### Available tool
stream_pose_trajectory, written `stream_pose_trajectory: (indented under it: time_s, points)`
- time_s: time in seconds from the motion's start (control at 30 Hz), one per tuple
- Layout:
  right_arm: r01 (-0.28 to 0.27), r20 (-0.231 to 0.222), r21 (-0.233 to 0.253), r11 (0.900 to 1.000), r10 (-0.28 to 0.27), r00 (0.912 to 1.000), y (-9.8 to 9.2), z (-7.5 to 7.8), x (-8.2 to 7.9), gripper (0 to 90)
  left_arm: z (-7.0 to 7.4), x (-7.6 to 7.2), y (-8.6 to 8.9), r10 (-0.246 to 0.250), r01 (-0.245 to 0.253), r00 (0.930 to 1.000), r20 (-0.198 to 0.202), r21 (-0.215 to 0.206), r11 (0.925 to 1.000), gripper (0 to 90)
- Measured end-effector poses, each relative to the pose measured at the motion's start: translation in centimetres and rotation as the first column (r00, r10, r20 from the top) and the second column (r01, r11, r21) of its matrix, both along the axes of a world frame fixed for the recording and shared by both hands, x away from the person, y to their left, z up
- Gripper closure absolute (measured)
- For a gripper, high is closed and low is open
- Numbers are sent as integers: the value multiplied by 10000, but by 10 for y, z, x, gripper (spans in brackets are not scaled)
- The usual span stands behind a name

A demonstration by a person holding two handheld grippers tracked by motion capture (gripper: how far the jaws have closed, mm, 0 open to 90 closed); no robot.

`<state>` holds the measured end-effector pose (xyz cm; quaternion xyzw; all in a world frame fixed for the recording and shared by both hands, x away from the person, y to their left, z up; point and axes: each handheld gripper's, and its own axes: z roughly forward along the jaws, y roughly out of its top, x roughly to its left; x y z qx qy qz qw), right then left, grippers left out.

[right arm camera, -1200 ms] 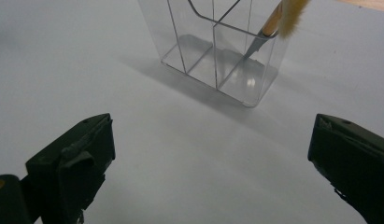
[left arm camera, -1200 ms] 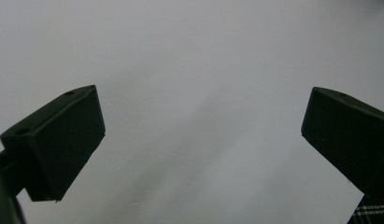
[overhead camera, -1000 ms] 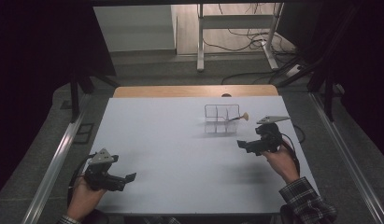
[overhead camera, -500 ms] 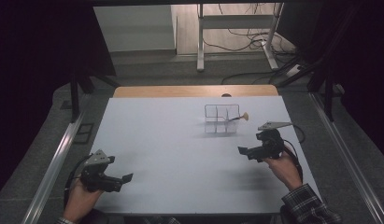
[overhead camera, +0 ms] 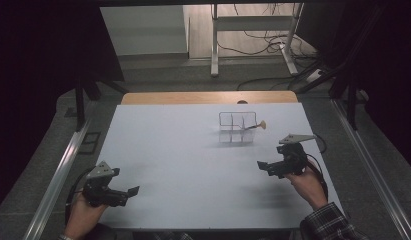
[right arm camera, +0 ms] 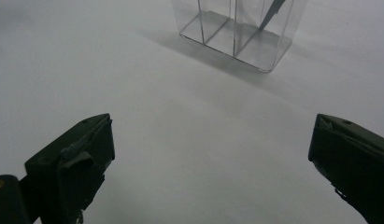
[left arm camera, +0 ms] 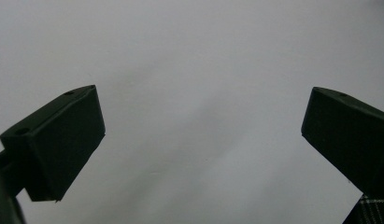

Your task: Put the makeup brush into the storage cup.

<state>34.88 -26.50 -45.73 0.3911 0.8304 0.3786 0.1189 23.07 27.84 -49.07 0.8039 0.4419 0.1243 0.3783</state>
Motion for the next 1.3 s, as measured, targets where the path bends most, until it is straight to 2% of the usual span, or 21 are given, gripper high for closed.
stream_pose_trajectory:
  time_s: [1.3]
  points:
    - [-7, -59, -391, 9992, 5, 10000, -16, -7, -34, 0, -1, -2, 4, 51, -51, 10000, -61, -91, 9999, 0]
